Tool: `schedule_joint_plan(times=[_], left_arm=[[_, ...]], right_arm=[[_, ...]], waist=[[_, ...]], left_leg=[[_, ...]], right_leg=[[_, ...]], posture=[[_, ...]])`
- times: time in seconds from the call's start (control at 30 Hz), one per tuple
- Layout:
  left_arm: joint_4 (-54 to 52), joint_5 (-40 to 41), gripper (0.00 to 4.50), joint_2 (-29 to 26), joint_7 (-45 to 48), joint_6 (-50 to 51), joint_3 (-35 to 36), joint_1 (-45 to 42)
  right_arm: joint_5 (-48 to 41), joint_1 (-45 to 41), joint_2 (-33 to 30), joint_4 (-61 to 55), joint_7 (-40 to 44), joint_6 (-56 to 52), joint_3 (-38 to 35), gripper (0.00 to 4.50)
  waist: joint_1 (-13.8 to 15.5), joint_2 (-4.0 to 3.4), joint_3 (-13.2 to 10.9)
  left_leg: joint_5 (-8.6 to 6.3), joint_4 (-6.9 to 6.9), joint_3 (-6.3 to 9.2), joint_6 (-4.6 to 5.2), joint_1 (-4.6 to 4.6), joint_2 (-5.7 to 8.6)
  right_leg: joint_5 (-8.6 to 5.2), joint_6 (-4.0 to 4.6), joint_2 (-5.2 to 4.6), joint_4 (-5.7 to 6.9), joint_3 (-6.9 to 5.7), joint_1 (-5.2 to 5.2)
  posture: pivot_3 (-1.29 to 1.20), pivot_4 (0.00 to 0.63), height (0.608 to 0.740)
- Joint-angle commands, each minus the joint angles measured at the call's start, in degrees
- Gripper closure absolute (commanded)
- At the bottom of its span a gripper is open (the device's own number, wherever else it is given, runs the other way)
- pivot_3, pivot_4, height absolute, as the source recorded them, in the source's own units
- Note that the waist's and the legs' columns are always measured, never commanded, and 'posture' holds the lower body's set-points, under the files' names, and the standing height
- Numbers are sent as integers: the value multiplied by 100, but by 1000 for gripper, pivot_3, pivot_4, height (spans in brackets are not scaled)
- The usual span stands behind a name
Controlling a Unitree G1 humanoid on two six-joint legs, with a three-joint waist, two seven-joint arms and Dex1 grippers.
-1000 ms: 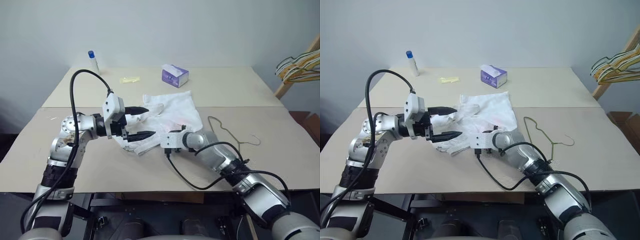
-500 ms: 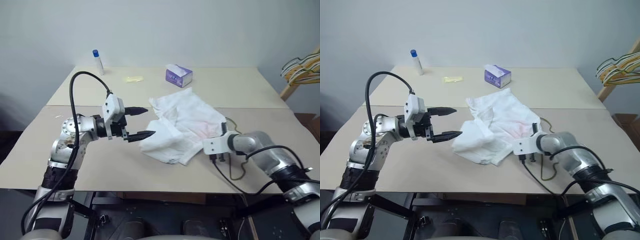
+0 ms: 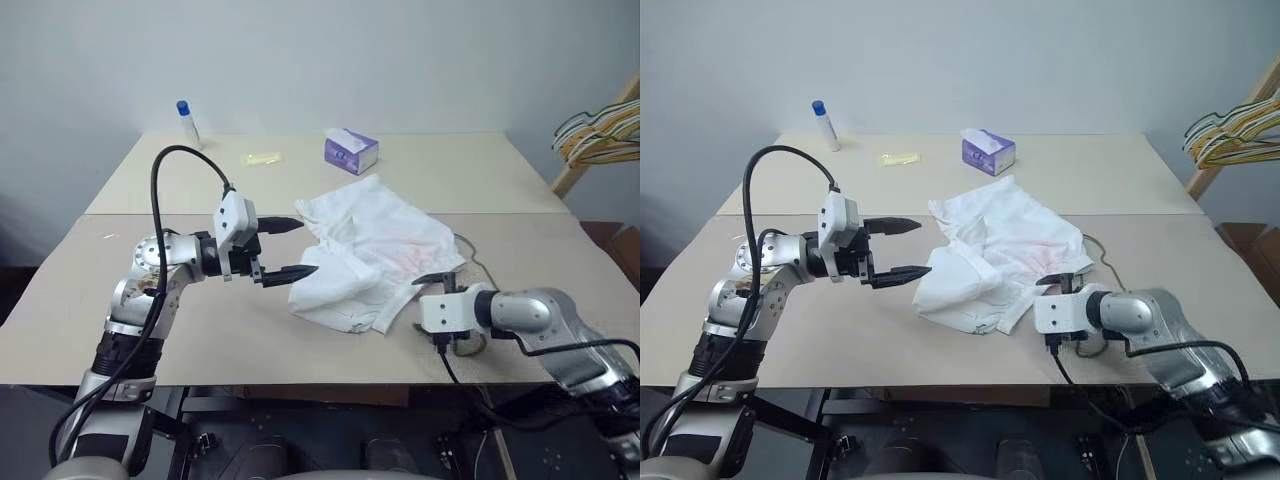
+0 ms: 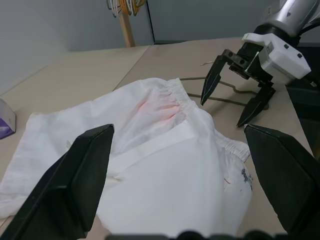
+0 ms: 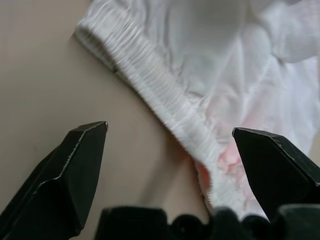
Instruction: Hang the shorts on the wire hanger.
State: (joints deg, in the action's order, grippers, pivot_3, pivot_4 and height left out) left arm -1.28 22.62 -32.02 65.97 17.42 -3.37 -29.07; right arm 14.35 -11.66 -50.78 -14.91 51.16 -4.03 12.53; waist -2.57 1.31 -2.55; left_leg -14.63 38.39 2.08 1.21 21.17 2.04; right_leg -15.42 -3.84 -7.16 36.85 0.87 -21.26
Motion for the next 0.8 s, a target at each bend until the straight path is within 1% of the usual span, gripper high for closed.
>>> schedule_joint_plan(times=[0.03, 0.17, 0.3, 0.37, 0.43, 0.5, 0.67, 0.7, 0.73, 0.8], left_arm=[[-8, -128, 0, 23, 112, -206, -198, -197], [154, -453, 0, 71, 259, -607, -527, -322], [483, -1061, 0, -11, 588, -1409, -1031, -522], [493, -1464, 0, 117, 351, -1122, -1372, -728], [425, -1705, 0, 311, 115, -602, -1637, -866], [439, -2015, 0, 560, -231, -312, -1860, -939], [713, -2776, 0, 1127, -1155, 399, -2245, -1059], [775, -2868, 405, 1209, -1301, 428, -2266, -1056], [828, -2939, 575, 1283, -1451, 451, -2263, -1050], [886, -3005, 1175, 1373, -1643, 498, -2212, -1044]], right_arm=[[-142, 156, 291, -1084, 42, -992, -98, 37], [289, 179, 776, -1529, -63, -1915, 434, 37], [589, 68, 1063, -1519, -149, -2298, 791, 37], [739, -4, 1153, -1455, -203, -2449, 900, 37], [832, -29, 1183, -1435, -236, -2521, 957, 37], [875, -6, 1203, -1483, -233, -2581, 979, 37], [941, 83, 1231, -1634, -222, -2725, 1010, 37], [949, 98, 1237, -1661, -223, -2760, 1008, 0], [962, 114, 1243, -1683, -226, -2788, 1007, 0], [990, 130, 1256, -1718, -232, -2837, 1016, 0]], waist=[[7, 0, 0], [8, 1, 0], [11, 1, 0], [11, 1, 0], [34, 1, 1], [36, 1, 1], [-10, 2, 0], [-20, 2, 0], [-26, 1, 0], [-34, 1, 0]], left_leg=[[0, 0, 1, 0, 0, -1], [-1, 2, 1, 0, 3, 0], [-1, 4, 0, 0, 3, 2], [-1, 4, -1, 0, 3, 3], [-1, 4, 0, 1, 5, 5], [-3, 7, 1, 5, 9, 5], [-6, 24, 1, 9, 16, 3], [-6, 27, 1, 10, 15, 3], [-6, 28, 1, 10, 14, 2], [-6, 28, 1, 10, 14, 0]], right_leg=[[0, 0, 1, 0, -1, 0], [0, 0, 4, -2, -1, 0], [0, 0, 4, -2, -2, -1], [0, 0, 4, -3, -2, -1], [0, -1, 4, -4, -4, 0], [-1, -3, 4, -7, -6, 0], [-1, -6, 6, -2, -4, -2], [-1, -6, 7, 0, -4, -1], [-1, -6, 7, 1, -4, -1], [-1, -6, 9, 2, -4, -2]], posture=[[-95, 0, 740], [-99, 0, 740], [-94, 0, 740], [-97, 0, 740], [-97, 0, 740], [-110, 0, 740], [-124, 0, 740], [-124, 0, 740], [-124, 0, 740], [-134, 0, 740]])
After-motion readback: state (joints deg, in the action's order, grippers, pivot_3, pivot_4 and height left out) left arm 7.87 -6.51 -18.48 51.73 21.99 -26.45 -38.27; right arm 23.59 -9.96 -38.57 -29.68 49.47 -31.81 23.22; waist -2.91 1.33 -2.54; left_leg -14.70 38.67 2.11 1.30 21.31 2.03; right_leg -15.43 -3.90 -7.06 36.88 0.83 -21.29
